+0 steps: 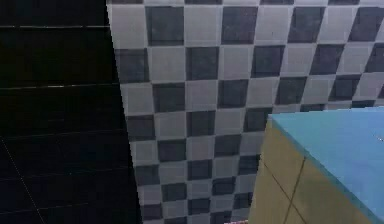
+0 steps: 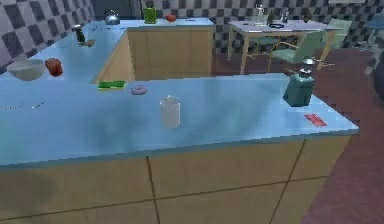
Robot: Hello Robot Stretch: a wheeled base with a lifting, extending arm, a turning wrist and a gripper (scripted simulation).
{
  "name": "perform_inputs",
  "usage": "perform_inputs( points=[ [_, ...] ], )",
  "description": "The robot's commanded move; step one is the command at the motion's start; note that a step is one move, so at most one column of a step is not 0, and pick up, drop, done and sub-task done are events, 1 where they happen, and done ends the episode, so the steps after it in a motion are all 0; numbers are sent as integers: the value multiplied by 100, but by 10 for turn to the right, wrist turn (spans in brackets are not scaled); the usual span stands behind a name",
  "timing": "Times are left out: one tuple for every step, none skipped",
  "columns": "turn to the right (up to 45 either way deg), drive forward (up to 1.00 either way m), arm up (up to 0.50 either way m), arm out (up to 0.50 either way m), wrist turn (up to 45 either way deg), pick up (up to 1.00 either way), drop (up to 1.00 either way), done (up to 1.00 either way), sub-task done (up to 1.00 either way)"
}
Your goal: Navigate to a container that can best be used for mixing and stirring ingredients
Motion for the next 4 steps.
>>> perform_inputs(
  points=[
    [-60,0,0,0,0,0,0,0,0],
    [0,25,0,0,0,0,0,0,0],
    [450,0,0,0,0,0,0,0,0],
    [180,0,0,0,0,0,0,0,0]
  ],
)
